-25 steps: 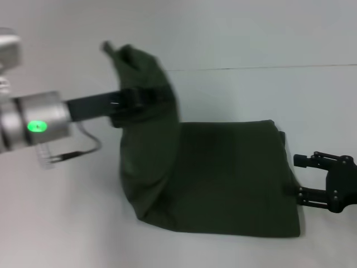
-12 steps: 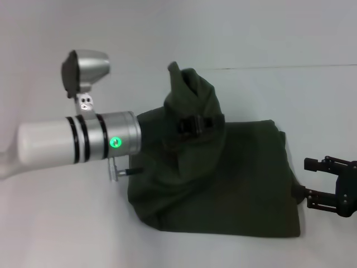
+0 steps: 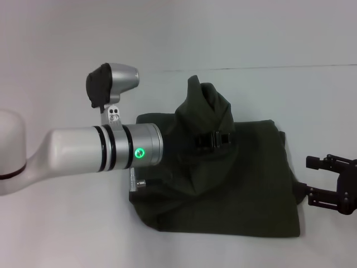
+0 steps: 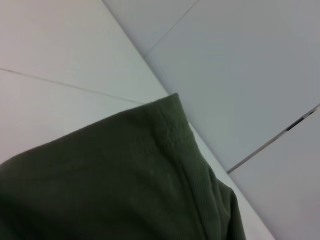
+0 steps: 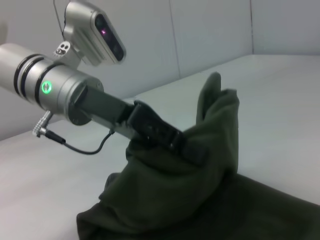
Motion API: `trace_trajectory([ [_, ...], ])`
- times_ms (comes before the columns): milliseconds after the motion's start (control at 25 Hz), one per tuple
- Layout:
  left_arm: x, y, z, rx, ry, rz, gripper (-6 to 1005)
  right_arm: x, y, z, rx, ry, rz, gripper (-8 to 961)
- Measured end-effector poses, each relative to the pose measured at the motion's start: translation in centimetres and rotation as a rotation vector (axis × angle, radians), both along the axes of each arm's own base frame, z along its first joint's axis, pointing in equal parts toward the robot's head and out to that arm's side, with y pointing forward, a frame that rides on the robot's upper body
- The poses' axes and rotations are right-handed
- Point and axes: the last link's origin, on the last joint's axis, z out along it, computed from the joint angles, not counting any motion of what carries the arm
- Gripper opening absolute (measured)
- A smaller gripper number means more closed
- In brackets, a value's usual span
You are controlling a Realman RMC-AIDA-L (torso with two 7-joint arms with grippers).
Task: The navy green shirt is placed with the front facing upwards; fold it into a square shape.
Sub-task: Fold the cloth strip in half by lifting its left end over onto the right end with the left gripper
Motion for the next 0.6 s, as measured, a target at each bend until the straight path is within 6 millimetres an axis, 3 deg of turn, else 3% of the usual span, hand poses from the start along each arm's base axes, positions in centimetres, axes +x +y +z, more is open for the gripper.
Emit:
trace_trajectory([
  [480, 1.2, -0.6, -1.3, -0.072, -0.080, 0.063, 171, 0.4, 0.0, 0.6, 0.027, 0.001, -0.016, 790],
  [600, 2.1, -0.8, -1.0, -0.088, -0.138, 0.059, 289, 0.8, -0.2, 1.1, 0.047, -0.005, -0.029, 790],
])
